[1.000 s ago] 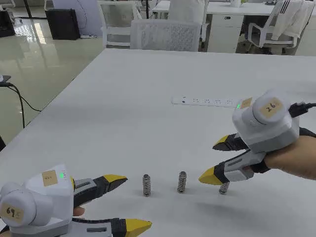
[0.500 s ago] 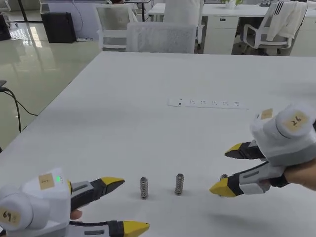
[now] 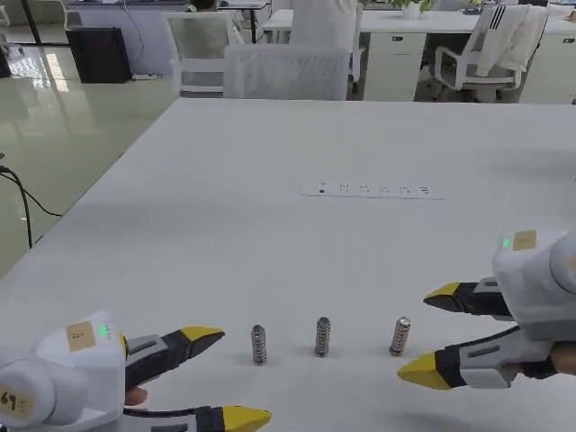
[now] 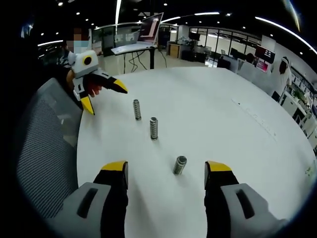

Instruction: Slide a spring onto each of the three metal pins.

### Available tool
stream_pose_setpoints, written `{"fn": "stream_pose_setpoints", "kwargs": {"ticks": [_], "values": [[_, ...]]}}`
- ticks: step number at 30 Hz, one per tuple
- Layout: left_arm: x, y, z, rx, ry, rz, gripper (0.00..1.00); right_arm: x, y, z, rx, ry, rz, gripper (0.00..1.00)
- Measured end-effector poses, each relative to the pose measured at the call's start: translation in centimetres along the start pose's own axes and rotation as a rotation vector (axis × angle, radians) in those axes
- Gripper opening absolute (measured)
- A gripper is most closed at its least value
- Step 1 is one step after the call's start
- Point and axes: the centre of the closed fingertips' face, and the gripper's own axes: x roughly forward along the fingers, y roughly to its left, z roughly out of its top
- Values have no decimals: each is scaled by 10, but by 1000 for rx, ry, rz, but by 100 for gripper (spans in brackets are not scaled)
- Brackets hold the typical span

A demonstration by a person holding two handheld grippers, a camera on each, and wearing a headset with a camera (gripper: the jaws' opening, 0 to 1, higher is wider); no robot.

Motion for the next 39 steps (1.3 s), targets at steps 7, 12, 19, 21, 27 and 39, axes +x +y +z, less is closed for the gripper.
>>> {"fn": "stream_pose_setpoints", "kwargs": {"ticks": [7, 12, 19, 21, 27, 39], "values": [[0, 0, -1, -7, -3, 3, 60, -3, 8, -1, 1, -66, 5, 67], [-1, 1, -3, -18, -5, 11, 61, -2, 11, -5, 22, -89, -1, 69], [-3, 0, -6, -39, -9, 19, 63, -1, 15, -8, 35, -117, -15, 70], [-3, 1, -6, -46, -10, 24, 64, -1, 15, -10, 44, -131, -17, 71], [-4, 1, -8, -63, -17, 33, 65, -1, 17, -15, 54, -137, -27, 74], [-6, 4, -16, -86, -11, 50, 67, -5, 12, -18, 78, -161, -60, 76]]}}
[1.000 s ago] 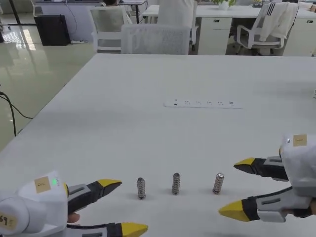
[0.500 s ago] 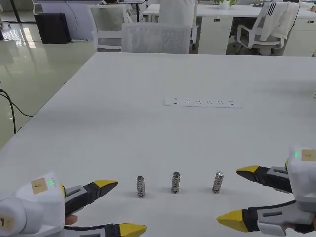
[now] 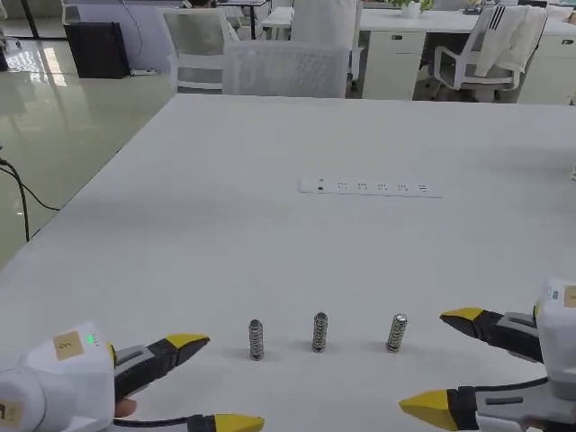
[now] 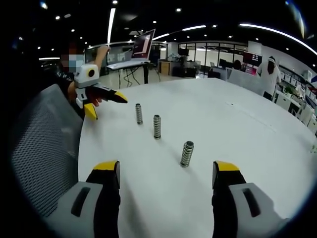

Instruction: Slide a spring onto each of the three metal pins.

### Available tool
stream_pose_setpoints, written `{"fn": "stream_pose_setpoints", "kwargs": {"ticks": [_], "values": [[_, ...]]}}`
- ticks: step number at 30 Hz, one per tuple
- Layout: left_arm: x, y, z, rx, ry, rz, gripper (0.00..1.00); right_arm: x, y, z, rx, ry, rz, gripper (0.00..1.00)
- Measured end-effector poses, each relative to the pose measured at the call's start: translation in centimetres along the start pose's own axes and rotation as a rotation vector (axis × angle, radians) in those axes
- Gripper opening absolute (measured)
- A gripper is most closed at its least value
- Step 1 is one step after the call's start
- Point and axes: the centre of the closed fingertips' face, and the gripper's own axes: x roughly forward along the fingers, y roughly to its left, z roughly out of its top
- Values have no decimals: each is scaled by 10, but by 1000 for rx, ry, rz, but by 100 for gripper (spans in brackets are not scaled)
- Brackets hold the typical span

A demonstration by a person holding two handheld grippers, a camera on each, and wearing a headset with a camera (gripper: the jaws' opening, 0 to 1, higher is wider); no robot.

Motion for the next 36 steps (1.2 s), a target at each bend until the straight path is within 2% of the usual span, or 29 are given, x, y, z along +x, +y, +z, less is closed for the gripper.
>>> {"fn": "stream_pose_setpoints", "kwargs": {"ticks": [19, 36], "values": [[-1, 4, -4, -32, 2, 20, 72, 0, 3, 0, 6, 2, 1, 76], [-2, 2, -5, -32, 6, 19, 73, -1, 4, 2, 8, -1, -1, 76]]}}
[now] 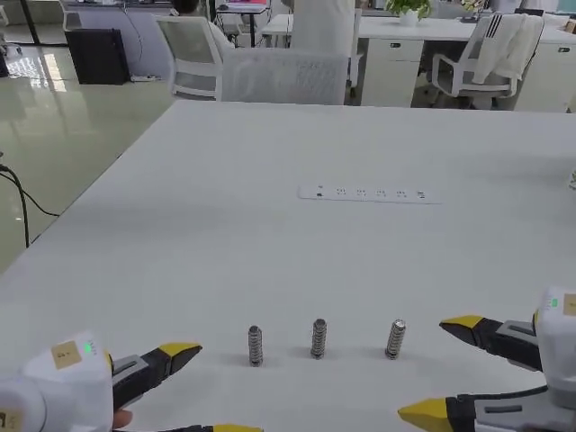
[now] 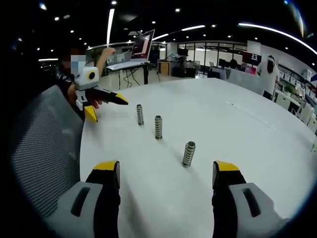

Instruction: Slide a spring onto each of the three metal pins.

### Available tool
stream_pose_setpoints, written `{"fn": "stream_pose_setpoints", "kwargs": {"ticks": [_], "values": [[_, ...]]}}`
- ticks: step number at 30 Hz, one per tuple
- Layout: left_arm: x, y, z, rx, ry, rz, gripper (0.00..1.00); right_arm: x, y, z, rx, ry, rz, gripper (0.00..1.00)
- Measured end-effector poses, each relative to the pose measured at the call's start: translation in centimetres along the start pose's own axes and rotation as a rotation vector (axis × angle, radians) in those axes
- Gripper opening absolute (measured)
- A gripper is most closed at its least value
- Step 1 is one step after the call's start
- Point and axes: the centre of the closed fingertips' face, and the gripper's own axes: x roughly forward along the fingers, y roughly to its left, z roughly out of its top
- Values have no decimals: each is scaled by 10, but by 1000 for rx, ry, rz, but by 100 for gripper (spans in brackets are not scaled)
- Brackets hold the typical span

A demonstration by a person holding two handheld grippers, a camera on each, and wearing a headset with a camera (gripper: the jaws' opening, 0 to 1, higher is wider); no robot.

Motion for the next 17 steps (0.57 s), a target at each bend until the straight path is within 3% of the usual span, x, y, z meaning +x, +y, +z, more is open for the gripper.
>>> {"fn": "stream_pose_setpoints", "kwargs": {"ticks": [17], "values": [[1, -2, -1, 4, 5, -4, 73, 0, 1, -1, 7, 4, 1, 76]]}}
